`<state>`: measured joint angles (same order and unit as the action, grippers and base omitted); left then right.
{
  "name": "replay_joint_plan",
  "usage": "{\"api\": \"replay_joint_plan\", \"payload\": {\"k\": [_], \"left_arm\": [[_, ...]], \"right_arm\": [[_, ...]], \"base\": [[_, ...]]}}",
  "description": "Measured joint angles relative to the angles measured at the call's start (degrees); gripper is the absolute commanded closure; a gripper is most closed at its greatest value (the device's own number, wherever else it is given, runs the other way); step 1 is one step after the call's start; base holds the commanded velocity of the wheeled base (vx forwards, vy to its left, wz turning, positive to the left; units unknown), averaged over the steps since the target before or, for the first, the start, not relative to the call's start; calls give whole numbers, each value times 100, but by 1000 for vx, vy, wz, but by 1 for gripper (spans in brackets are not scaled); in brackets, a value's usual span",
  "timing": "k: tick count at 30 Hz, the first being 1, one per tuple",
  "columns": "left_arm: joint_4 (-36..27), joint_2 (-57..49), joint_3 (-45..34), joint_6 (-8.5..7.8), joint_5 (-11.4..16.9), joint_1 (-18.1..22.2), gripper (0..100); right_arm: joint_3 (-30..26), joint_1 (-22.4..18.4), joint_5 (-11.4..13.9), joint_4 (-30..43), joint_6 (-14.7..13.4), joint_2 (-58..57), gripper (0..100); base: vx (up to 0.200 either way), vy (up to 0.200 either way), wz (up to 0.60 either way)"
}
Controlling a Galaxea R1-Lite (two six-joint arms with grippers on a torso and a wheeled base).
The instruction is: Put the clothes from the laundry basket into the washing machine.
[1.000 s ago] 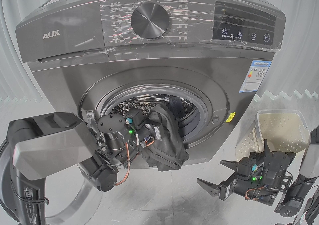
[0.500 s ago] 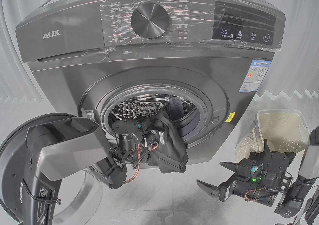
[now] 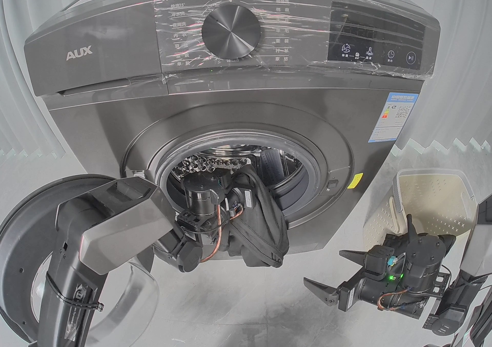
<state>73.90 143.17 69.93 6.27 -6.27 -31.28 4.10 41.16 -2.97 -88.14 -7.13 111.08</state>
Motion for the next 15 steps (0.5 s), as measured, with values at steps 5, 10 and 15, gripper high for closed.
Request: {"api": "replay_joint_plan", "payload": {"k": [5,10,15], "left_arm": [[-205,229,625,0,-24,28,100],[-542,457,1428,0,-51,74,100],[-1109,661,1976,5,-77,110,100]], "right_arm": [[-2,0,0,0,2,0,0],[-7,5,0,0,2,2,0],[-7,10,0,0,-4,27,0]], "base": [[0,0,0],[0,0,0],[0,0,0]]}}
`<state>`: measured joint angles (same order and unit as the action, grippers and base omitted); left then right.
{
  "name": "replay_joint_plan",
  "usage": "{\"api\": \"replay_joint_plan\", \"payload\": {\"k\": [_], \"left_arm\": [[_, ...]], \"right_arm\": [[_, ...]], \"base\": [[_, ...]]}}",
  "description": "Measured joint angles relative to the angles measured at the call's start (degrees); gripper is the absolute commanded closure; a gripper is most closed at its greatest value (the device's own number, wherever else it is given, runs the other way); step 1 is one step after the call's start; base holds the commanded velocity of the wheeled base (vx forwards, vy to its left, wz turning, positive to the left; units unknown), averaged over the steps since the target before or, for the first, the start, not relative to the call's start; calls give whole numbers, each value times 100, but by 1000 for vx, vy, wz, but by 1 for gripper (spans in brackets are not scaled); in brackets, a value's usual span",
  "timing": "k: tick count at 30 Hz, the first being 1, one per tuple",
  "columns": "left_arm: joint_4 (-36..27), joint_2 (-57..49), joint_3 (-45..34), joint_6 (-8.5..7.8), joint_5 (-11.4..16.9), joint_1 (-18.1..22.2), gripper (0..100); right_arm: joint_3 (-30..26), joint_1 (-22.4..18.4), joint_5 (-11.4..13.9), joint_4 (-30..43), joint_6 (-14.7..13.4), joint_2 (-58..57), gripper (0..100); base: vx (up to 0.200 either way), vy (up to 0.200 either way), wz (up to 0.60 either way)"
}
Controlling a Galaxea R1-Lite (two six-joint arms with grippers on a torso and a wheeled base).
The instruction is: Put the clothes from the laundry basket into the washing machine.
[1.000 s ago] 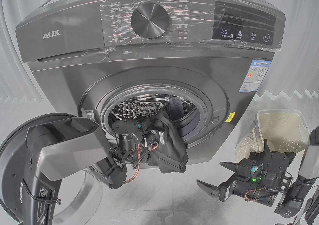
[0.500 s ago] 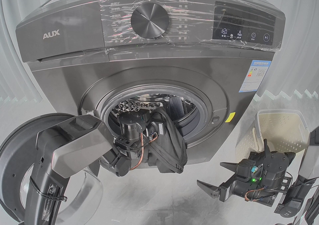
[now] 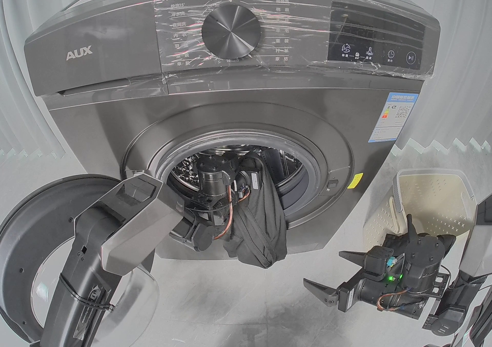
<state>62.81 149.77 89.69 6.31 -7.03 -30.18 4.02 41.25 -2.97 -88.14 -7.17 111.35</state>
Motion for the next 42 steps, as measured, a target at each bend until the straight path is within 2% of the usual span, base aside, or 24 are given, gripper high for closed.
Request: {"api": "replay_joint_plan", "payload": {"k": [6,13,18,24,31,32,42], "left_arm": [[-262,111,188,-9,-128,30,100],[-453,196,571,-152,-123,117,100],[-557,338,1163,-145,-161,155,100],[-963,579,2059,-123,-229,243,100],[-1039,729,2249,-107,-276,273,100],[-1045,736,2258,-110,-293,273,0],[-1122,701,2054,-119,-367,288,0]], "right_arm": [[-12,-2,7,1,-52,30,0],[-15,4,9,1,-51,69,0],[-15,17,5,-2,-51,85,0],[-12,37,2,-7,-51,91,0],[-22,48,7,-2,-49,117,0],[-22,48,7,1,-51,122,0],[-23,48,7,0,-51,138,0]], "base": [[0,0,0],[0,0,0],[0,0,0],[0,0,0],[0,0,0],[0,0,0],[0,0,0]]}}
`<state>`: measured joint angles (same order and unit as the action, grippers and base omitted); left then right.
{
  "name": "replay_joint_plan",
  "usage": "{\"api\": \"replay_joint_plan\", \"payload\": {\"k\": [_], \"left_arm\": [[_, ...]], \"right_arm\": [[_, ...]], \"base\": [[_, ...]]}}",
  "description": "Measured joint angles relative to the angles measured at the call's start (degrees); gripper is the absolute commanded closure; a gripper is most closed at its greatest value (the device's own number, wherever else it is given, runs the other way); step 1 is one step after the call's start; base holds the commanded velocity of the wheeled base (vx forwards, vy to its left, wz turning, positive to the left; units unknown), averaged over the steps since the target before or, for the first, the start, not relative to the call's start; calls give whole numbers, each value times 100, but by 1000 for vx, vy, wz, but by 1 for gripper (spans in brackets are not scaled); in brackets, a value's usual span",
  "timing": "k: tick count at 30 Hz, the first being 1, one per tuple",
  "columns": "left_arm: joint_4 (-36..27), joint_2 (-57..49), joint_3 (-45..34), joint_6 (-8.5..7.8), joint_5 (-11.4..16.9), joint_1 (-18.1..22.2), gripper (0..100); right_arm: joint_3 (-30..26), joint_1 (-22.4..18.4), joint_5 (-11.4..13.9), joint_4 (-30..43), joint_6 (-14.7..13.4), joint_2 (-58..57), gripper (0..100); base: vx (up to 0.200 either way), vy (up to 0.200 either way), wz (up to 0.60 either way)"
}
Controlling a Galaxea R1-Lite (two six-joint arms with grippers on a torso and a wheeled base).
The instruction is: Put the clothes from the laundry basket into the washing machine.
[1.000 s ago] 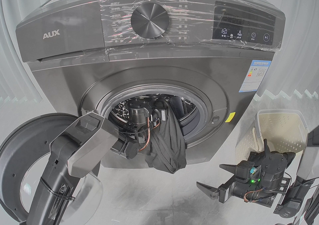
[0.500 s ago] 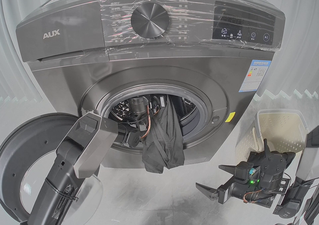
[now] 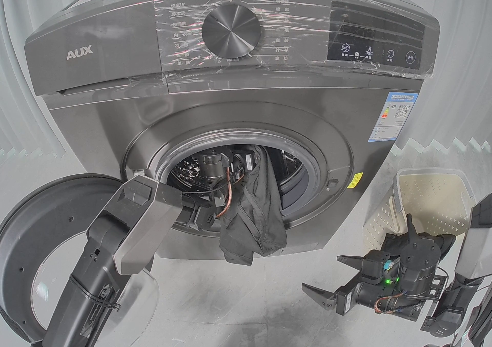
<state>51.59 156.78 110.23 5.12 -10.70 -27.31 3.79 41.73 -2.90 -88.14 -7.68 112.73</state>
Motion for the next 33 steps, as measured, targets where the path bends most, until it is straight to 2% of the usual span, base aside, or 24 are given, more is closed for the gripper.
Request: {"api": "replay_joint_plan", "payload": {"k": [8,15,19,28,29,33], "left_arm": [[-252,-518,-1464,-44,37,-67,0],[-441,-1152,-2627,-45,346,-340,0],[-618,-1359,-2920,-41,542,-430,0],[-877,-1409,-3099,-48,680,-505,0],[-875,-1387,-3077,-50,683,-499,100],[-831,-1257,-3003,-91,672,-467,100]], "right_arm": [[-41,-2,1,-2,-4,-2,0],[-68,-2,1,-10,-6,-5,0],[-73,0,1,-7,-4,-5,0],[-95,6,11,-7,-6,4,0],[-96,6,11,-5,-6,6,0],[-105,9,15,-7,-4,6,0]], "base": [[0,0,0],[0,0,0],[0,0,0],[0,0,0],[0,0,0],[0,0,0]]}}
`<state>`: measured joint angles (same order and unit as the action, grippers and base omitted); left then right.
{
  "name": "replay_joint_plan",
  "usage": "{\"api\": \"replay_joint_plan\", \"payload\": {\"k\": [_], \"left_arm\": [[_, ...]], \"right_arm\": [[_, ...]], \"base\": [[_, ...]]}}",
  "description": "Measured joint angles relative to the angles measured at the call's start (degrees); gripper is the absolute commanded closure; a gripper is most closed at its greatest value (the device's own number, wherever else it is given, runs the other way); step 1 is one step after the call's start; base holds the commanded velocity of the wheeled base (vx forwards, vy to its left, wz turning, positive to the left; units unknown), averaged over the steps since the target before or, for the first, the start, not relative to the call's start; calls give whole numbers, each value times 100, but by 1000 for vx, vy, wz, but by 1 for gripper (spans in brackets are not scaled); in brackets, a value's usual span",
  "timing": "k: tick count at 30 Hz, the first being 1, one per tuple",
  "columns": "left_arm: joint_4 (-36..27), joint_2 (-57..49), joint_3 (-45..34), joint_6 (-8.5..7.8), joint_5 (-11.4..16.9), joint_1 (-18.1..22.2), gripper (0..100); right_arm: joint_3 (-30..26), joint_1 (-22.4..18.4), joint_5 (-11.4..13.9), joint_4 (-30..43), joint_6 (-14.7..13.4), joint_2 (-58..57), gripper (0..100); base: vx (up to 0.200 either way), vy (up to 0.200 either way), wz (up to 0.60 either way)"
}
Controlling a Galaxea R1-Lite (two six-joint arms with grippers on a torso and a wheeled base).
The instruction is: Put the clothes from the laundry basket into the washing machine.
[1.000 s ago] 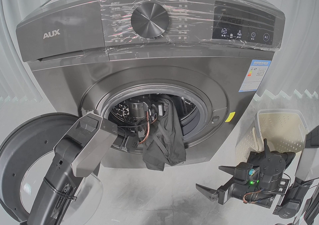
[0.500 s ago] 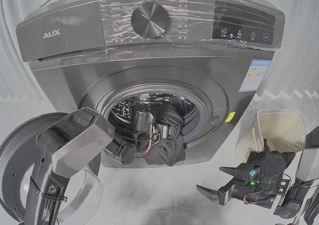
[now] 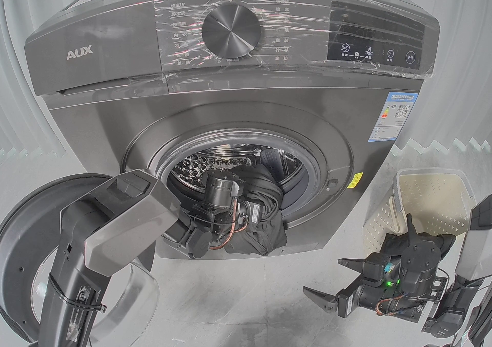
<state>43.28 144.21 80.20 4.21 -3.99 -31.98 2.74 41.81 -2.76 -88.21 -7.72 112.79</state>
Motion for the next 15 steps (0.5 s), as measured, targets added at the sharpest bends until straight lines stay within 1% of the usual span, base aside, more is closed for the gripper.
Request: {"api": "replay_joint_plan", "payload": {"k": [5,9,10,15], "left_arm": [[34,101,124,-7,-26,15,100],[89,149,496,28,-59,56,100],[108,157,599,33,-88,76,100],[199,261,1390,55,-419,224,100]], "right_arm": [[0,0,2,-2,-2,5,0],[0,-2,2,-2,-5,5,0],[-2,-2,5,-2,-5,5,0],[-2,-2,2,0,-7,6,0]], "base": [[0,0,0],[0,0,0],[0,0,0],[0,0,0]]}}
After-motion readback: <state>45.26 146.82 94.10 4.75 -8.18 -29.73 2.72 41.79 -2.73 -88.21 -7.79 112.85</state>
